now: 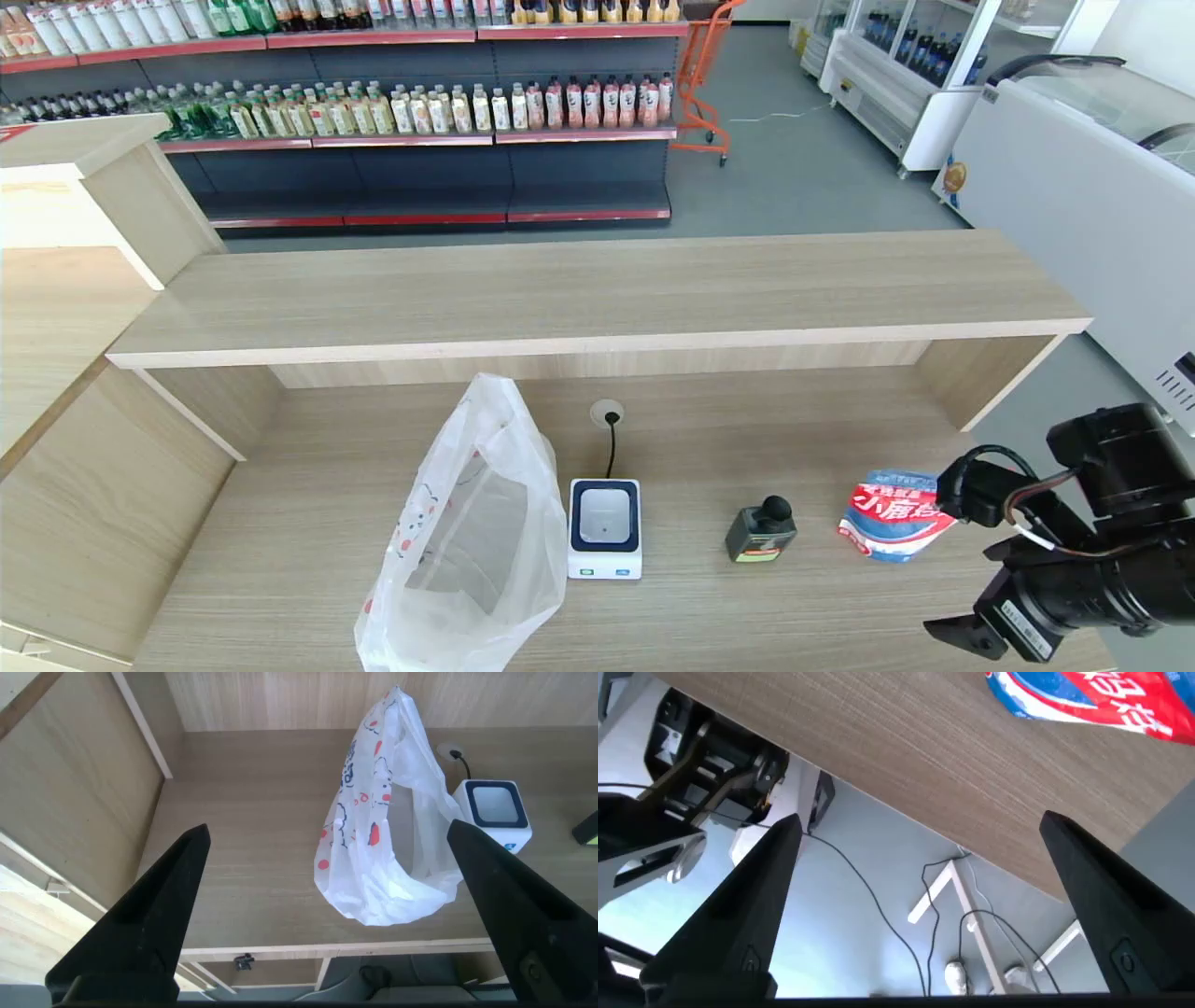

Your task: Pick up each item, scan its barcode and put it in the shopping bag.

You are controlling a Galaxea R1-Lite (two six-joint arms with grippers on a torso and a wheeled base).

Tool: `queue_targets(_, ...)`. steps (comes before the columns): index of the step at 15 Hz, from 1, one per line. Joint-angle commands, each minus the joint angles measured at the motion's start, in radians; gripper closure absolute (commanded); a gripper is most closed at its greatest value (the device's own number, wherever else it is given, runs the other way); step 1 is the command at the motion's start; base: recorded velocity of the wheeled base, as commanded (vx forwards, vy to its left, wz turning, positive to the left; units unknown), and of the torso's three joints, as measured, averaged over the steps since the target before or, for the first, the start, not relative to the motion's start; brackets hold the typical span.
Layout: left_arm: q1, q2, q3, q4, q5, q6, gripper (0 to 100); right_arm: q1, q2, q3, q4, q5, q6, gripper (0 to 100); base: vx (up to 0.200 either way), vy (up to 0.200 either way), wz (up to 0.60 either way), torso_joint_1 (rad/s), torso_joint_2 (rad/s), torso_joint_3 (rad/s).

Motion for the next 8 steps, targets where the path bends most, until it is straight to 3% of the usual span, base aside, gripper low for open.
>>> queue_targets(1,0.0,0.0,0.0,0.0,0.0,0.0,0,-0.005,0.161,0.013,-0.115,0.027,-0.049,0,0.0,0.0,0.0,0.0,0.0,0.0)
queue_targets(4,0.0,0.0,0.0,0.0,0.0,0.0,0,-0.005,0.301,0.003,-0.31,0.148,-0.115,0,0.0,0.0,0.0,0.0,0.0,0.0)
queue_targets(8,0.0,0.0,0.0,0.0,0.0,0.0,0,0.013,0.408,-0.017,-0.414,0.219,-0.121,0,0.0,0.0,0.0,0.0,0.0,0.0)
